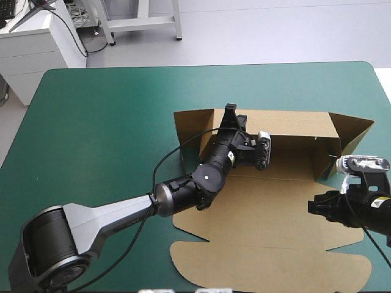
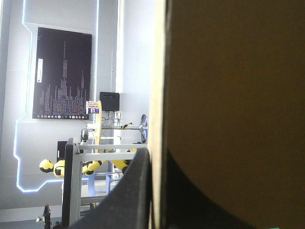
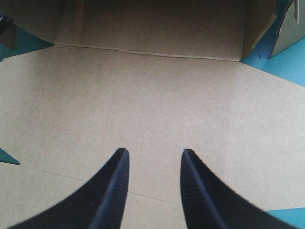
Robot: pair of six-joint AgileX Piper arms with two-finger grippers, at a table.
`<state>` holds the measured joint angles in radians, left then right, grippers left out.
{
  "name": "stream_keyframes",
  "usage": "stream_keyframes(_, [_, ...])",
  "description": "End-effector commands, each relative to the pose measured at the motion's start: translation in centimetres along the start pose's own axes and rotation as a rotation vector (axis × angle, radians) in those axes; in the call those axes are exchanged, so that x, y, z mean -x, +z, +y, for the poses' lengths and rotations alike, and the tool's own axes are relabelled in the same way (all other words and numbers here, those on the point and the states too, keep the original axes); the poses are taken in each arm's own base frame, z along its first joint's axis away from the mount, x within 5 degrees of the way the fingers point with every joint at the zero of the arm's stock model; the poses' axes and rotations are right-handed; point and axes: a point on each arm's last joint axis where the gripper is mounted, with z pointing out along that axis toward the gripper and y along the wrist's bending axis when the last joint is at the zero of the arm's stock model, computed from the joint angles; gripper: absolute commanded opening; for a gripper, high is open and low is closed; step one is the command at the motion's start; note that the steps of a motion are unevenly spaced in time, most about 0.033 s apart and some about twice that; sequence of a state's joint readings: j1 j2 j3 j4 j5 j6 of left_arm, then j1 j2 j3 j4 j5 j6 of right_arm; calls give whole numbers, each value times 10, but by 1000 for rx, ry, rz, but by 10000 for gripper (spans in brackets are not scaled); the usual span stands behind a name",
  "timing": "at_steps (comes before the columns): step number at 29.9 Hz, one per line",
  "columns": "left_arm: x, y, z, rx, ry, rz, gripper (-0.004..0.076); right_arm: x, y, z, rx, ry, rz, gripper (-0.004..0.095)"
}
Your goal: Fold the box
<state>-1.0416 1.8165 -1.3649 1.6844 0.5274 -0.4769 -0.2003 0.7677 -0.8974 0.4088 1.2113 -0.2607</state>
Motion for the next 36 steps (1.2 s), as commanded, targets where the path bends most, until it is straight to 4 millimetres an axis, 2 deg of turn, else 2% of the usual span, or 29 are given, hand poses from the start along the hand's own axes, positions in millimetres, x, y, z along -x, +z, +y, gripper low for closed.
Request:
stream_keyframes(1, [5,-16,26,65,-37,-42,-8,9,-1,1,19,15,-45,473])
stream_keyframes(5, [6,-16,26,61,-33,-47,-8,10,0,0,18,11,-42,559])
stream_keyframes(14, [9,-16,24,42,-32,-84,-8,15,0,-1,3,6,-96,563])
stream_keyframes(18, [9,-16,23,34,-42,-88,-8,26,-6,-2,-20,33,-169,563])
stream_keyframes(24, [9,-15,23,34,-41,-83,-8,68,-35,-5,-130,26,-274,563])
stream_keyframes(28, [7,-4,9,25,-14,-32,-8,104,-45,-6,-147,22,-320,563])
stream_keyframes(33, [5,6,-10,34,21,72,-8,142,-39,-16,-173,19,-337,563])
stream_keyframes(36, [7,7,-13,30,6,71,-8,164,-24,-31,-237,53,-334,563])
